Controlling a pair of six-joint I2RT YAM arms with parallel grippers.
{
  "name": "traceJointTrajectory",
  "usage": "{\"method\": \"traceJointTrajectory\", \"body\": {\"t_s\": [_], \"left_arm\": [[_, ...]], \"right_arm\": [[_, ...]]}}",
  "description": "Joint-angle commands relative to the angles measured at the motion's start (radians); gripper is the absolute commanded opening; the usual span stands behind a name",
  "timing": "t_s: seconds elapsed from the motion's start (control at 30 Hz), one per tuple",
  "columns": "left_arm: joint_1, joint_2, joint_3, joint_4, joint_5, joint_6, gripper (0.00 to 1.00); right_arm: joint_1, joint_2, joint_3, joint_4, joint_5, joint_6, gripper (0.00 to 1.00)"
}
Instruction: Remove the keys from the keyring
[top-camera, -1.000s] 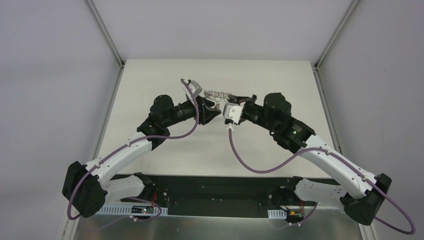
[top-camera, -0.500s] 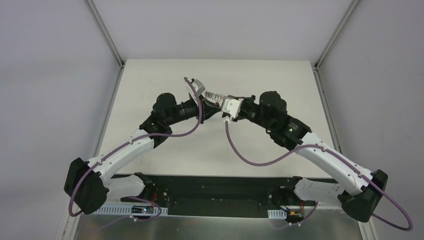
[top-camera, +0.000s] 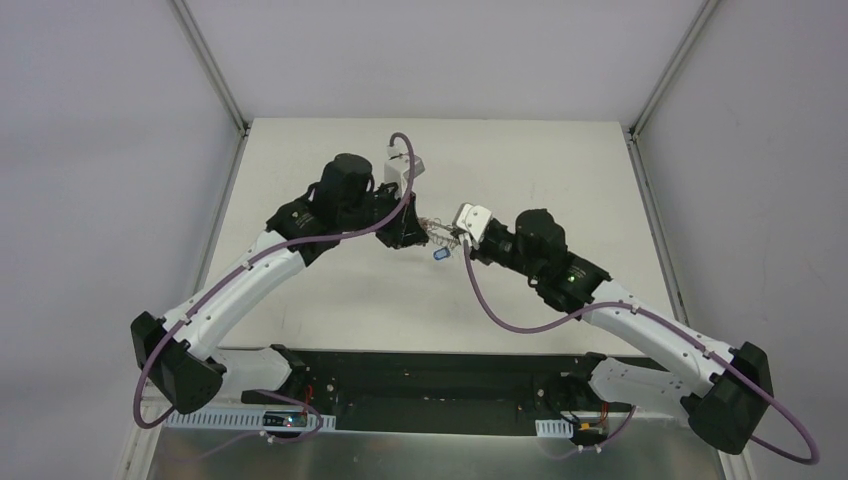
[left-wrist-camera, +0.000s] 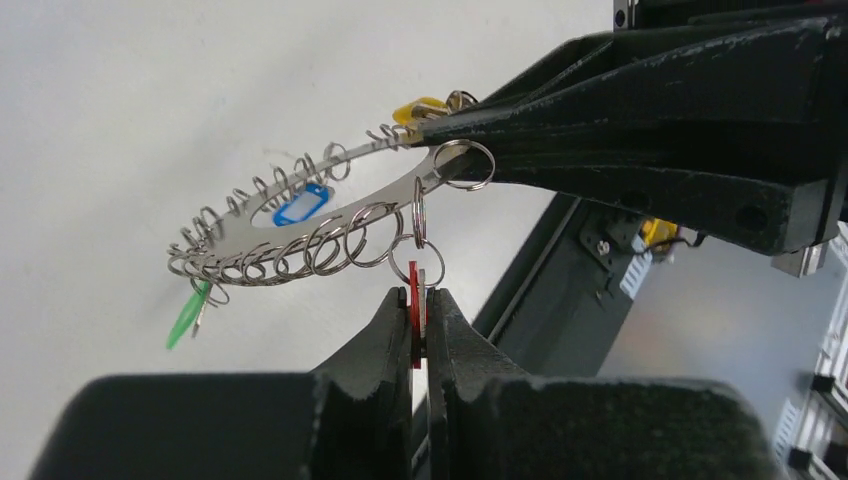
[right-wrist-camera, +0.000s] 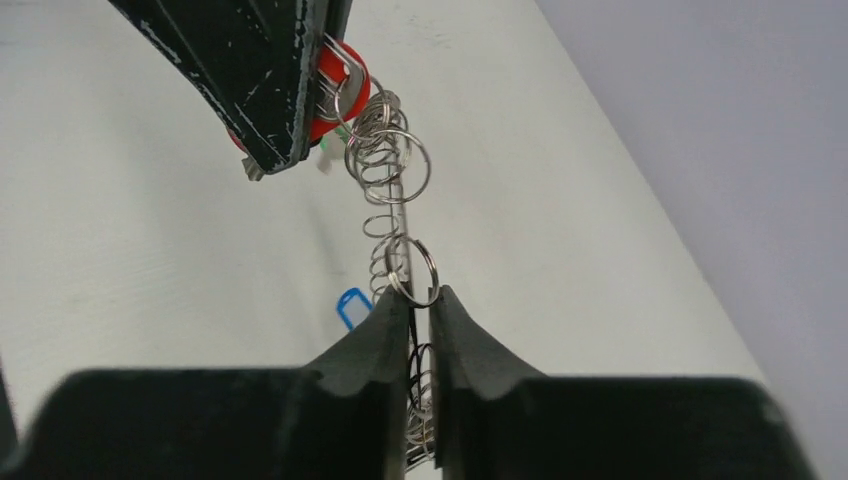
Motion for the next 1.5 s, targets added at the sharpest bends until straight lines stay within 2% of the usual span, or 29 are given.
{"method": "traceJointTrajectory", "body": {"t_s": [0.0,0.07,0.17,0.3,0.5,0.67,0.97,1.2,1.43,1.47], "left_arm": [[-0.001,0.038,0.185,-0.326,0.076,0.041,0.00],[-0.001,0.080,0.247,-0.397,0.090,0.084,0.00],[0.001,0.117,0.297,-0.454,0.083,0.164,0.00],[0.000,0.147,0.321,-0.481,0.042,0.266,0.00],[-0.001,0.221,0.358,-0.502,-0.038,0.241,0.00],[-0.001,0.337,0.394,-0.503,0.098,0.229,0.00],[0.002,0.452,0.389,-0.495,0.300,0.182,0.00],[0.007,0.395,0.330,-0.442,0.396,0.179,0.00],[0.007,0.331,0.279,-0.424,0.422,0.212,0.00],[0.007,0.324,0.273,-0.417,0.430,0.212,0.00]], "right_arm": [[-0.042,-0.058,-0.125,0.057,0.082,0.173,0.24],[-0.042,-0.086,-0.171,0.083,0.069,0.217,0.32],[-0.042,-0.136,-0.235,0.117,0.039,0.271,0.39],[-0.043,-0.184,-0.286,0.148,-0.012,0.342,0.40],[-0.043,-0.226,-0.343,0.251,-0.076,0.417,0.39],[-0.042,-0.193,-0.382,0.403,-0.076,0.417,0.39],[-0.042,-0.147,-0.408,0.495,-0.076,0.417,0.39],[-0.041,-0.141,-0.438,0.589,-0.076,0.417,0.39],[-0.044,-0.109,-0.390,0.544,-0.076,0.417,0.39],[-0.043,-0.102,-0.379,0.535,-0.157,0.579,0.49]]}}
